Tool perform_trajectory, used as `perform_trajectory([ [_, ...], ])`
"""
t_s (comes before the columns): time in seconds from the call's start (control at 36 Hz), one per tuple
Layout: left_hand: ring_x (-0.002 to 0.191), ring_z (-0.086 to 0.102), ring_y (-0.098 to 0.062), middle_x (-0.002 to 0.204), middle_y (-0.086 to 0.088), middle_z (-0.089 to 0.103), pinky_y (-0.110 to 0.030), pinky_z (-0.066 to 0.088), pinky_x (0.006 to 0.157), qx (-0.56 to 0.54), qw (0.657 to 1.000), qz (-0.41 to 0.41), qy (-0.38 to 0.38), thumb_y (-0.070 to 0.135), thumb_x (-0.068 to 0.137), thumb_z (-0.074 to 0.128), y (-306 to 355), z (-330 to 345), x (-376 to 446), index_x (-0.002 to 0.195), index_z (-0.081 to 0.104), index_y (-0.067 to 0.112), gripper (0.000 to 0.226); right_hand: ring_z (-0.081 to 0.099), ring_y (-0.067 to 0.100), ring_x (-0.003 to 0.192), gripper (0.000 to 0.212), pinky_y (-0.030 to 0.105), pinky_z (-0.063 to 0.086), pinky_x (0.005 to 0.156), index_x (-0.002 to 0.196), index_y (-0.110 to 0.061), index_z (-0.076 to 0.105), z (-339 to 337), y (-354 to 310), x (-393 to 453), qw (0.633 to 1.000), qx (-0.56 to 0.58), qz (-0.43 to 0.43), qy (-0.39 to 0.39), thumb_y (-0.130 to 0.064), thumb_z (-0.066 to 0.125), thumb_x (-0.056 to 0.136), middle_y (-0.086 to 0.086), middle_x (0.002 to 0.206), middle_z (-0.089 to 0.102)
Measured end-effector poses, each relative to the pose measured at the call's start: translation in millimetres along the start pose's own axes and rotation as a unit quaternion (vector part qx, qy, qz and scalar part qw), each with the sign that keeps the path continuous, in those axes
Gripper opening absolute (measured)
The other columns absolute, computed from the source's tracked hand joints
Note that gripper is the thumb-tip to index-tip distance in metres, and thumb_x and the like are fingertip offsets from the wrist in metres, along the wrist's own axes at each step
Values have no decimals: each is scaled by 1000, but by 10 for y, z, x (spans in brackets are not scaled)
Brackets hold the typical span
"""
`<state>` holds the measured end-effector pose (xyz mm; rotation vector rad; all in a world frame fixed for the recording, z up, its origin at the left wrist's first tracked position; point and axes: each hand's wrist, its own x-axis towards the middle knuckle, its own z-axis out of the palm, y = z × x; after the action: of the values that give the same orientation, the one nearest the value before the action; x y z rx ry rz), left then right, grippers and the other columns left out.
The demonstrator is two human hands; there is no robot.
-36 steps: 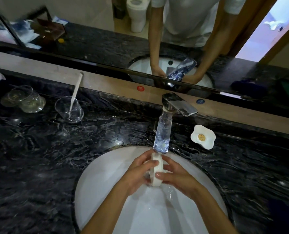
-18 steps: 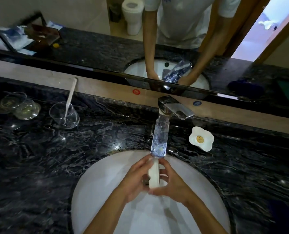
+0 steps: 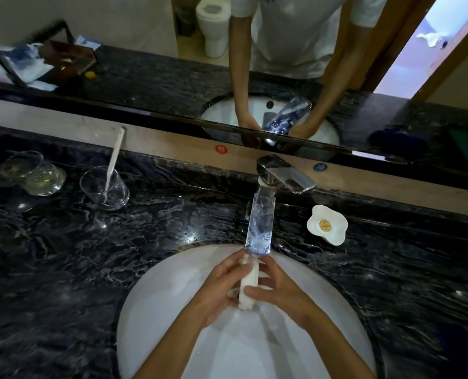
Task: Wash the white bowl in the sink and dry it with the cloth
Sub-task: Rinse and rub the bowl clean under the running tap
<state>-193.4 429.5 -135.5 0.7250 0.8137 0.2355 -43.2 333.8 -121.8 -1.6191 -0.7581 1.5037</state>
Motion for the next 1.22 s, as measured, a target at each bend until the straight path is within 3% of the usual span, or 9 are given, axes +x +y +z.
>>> perform_trajectory([
  [0.14,117,67,-32,136,-6,65,-47,60,81,-29,999,31,5,20,88,73,-64,-35,-29,126,67,35,42,73,26,109,83,50,60,92,137,-43,49,18,-91,10,999,25,39,-18,-8,89,73,8,130,65],
  [0.31,116,68,-35,135,4,66,-52,60,84,-41,997,52,-27,26,88,74,-125,-87,-56,132,62,39,47,76,23,102,87,56,60,88,134,-42,52,86,-126,14,1000,6,26,-3,2,89,68,0,130,64],
  [0.42,116,68,-35,136,-5,65,-53,57,88,-32,998,36,-34,27,89,73,-105,-127,-52,133,61,39,48,74,13,102,97,41,65,78,135,-45,47,129,-55,9,1000,-22,8,7,-6,95,61,-12,132,62],
  [0.58,118,65,-42,127,-10,71,-69,50,93,-57,996,-24,-56,36,78,83,-50,-174,-31,124,66,43,49,66,8,111,97,28,61,87,126,-56,43,149,11,21,992,-117,-33,36,-23,98,53,-14,121,67],
  [0.78,100,72,-30,106,-7,77,-56,56,86,-71,995,-34,-58,39,81,79,-14,-188,-13,128,65,38,49,60,-5,118,104,5,51,81,135,-56,41,198,38,1,985,-152,-81,33,-19,97,55,-24,127,65],
  [0.92,106,69,-38,124,-19,70,-56,57,84,-73,995,-9,-69,27,76,86,-51,-167,-3,124,67,38,53,63,1,117,86,22,58,86,139,-44,41,146,-26,-29,999,-22,-29,11,-21,91,73,-27,130,59],
  [1.06,113,67,-36,138,-20,53,-52,57,81,-66,996,5,-59,16,72,88,-83,-146,11,130,65,35,66,68,25,118,74,44,60,95,141,-30,45,28,-71,-9,997,56,40,-16,-6,82,81,7,133,67],
  [1.14,120,63,-39,144,-17,54,-53,56,85,-68,995,8,-77,11,78,84,-104,-143,4,137,59,33,68,70,22,115,81,43,61,90,140,-32,49,-7,-88,16,997,53,48,-24,-5,87,74,3,129,69],
  [1.22,127,58,-44,143,-12,57,-70,48,94,-74,993,11,-92,8,82,80,-141,-156,6,141,54,32,69,70,17,113,79,35,61,89,131,-39,57,-19,-94,42,999,18,34,-29,-11,93,66,-4,126,71],
])
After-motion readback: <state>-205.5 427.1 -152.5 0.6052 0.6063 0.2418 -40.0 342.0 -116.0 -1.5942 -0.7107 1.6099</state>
